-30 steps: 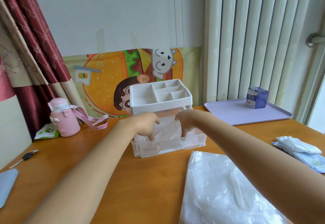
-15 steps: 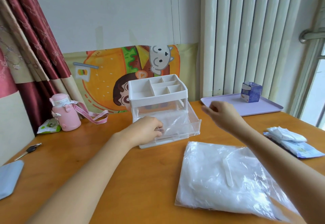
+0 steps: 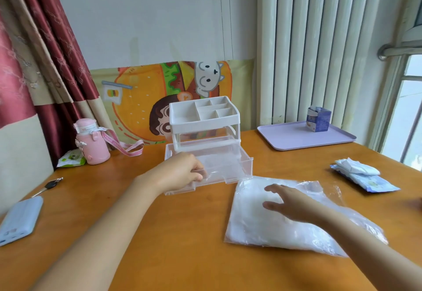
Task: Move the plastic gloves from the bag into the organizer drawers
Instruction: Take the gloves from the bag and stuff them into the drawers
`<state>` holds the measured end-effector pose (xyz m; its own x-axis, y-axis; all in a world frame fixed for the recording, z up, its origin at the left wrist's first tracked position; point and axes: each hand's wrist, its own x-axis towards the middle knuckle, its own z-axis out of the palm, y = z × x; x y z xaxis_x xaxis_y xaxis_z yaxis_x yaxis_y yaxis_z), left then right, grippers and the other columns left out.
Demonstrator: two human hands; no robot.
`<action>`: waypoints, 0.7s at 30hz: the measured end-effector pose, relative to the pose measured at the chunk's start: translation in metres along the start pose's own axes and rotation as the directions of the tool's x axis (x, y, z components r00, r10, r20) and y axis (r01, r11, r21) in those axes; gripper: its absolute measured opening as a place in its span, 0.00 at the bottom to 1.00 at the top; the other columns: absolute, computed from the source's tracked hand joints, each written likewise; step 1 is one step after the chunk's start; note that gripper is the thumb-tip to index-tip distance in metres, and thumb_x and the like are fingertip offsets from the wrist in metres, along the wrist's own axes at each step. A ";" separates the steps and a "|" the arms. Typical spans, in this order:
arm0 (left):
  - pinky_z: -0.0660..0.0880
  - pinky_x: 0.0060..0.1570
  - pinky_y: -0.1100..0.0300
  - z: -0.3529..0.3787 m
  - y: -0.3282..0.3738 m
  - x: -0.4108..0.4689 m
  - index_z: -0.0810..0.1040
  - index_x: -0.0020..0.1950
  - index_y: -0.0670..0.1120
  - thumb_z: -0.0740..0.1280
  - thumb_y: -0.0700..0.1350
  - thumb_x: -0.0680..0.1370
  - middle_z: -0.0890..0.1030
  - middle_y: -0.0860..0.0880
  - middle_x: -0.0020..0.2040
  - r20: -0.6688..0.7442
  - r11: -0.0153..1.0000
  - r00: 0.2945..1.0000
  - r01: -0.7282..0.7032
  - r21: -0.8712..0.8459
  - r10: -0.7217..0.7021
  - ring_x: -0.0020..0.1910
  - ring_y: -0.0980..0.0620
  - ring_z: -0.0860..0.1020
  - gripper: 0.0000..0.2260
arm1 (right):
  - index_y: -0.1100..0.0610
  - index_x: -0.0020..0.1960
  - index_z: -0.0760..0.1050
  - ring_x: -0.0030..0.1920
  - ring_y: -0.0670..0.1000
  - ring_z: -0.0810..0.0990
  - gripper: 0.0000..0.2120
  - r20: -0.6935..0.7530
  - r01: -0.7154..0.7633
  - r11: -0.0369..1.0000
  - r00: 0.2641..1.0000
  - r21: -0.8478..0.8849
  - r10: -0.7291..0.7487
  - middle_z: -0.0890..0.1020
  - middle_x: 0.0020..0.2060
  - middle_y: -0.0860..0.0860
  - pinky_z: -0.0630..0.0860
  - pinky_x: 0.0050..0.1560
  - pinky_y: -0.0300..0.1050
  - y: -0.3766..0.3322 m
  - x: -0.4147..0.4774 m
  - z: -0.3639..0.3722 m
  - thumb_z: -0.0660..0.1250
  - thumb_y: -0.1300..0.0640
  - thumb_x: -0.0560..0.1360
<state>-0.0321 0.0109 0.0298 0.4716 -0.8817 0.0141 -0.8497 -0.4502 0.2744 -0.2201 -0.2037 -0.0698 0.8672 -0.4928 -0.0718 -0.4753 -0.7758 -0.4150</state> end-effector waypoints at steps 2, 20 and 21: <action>0.73 0.47 0.65 0.002 0.002 -0.003 0.83 0.55 0.49 0.65 0.44 0.80 0.83 0.55 0.54 -0.023 1.000 1.000 -0.015 -0.016 0.015 0.45 0.62 0.78 0.08 | 0.52 0.72 0.64 0.66 0.50 0.71 0.26 -0.059 0.016 1.000 0.998 0.024 -0.014 0.71 0.68 0.51 0.68 0.65 0.43 -0.004 0.006 -0.005 0.64 0.45 0.77; 0.71 0.47 0.64 -0.002 0.013 0.025 0.81 0.58 0.48 0.65 0.43 0.80 0.83 0.54 0.51 -0.040 0.996 0.996 -0.082 -0.023 0.081 0.43 0.60 0.79 0.09 | 0.40 0.67 0.66 0.45 0.49 0.79 0.28 -0.413 0.278 0.913 0.900 0.297 -0.140 0.76 0.57 0.44 0.71 0.39 0.37 -0.042 0.035 -0.041 0.72 0.46 0.71; 0.70 0.46 0.65 -0.002 0.013 0.025 0.81 0.59 0.48 0.65 0.43 0.80 0.83 0.53 0.54 -0.035 0.996 0.996 -0.084 -0.011 0.084 0.43 0.60 0.78 0.10 | 0.41 0.65 0.68 0.46 0.50 0.79 0.24 -0.414 0.270 0.917 0.901 0.292 -0.133 0.76 0.57 0.45 0.71 0.40 0.37 -0.041 0.036 -0.041 0.72 0.47 0.72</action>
<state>-0.0310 -0.0170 0.0357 0.4070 -0.9107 0.0710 -0.8838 -0.3730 0.2824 -0.1757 -0.2054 -0.0184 0.7828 -0.5033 0.3659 -0.1584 -0.7298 -0.6650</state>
